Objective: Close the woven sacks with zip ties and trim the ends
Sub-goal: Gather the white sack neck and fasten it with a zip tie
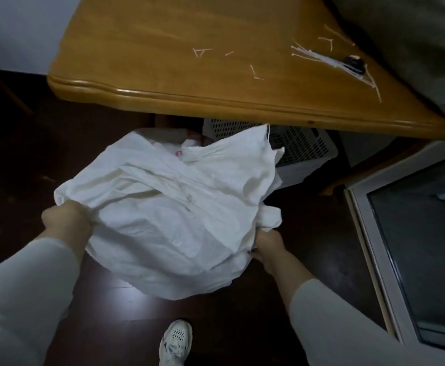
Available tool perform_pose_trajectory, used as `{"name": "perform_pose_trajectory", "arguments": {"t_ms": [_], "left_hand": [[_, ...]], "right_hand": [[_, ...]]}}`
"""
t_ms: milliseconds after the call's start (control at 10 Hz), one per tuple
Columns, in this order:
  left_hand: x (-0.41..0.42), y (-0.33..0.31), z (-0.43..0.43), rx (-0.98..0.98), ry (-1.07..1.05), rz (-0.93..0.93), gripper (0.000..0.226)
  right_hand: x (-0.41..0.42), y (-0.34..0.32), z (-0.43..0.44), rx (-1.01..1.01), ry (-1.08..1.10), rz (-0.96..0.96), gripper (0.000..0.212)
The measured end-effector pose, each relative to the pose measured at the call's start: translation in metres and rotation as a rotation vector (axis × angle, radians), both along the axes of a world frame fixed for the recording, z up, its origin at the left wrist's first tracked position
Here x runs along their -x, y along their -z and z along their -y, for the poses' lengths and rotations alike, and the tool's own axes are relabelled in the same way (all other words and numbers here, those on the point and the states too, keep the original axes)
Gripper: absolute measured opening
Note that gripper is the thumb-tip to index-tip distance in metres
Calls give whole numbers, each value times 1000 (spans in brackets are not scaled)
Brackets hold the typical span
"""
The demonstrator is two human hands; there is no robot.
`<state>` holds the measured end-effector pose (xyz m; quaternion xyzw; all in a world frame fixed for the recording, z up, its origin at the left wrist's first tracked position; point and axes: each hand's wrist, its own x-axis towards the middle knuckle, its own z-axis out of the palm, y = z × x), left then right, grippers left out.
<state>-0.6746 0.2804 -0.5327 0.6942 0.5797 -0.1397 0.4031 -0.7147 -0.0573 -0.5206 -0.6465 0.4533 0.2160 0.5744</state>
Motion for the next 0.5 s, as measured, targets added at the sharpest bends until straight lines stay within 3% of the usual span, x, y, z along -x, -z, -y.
{"name": "perform_pose_trajectory", "arguments": {"t_ms": [100, 200, 300, 400, 500], "left_hand": [[6, -6, 2, 77, -14, 183, 47], [5, -23, 5, -46, 120, 163, 60], [6, -58, 27, -295, 626, 88, 77], [4, -89, 67, -304, 1148, 221, 118], [4, -113, 111, -355, 1457, 278, 135]], "right_hand": [[3, 7, -17, 41, -206, -52, 37], [-2, -9, -23, 131, -279, -51, 29], [3, -33, -16, 161, -229, -43, 38], [0, -60, -11, 205, -254, -32, 38], [-8, -88, -16, 365, -363, 25, 70]]}}
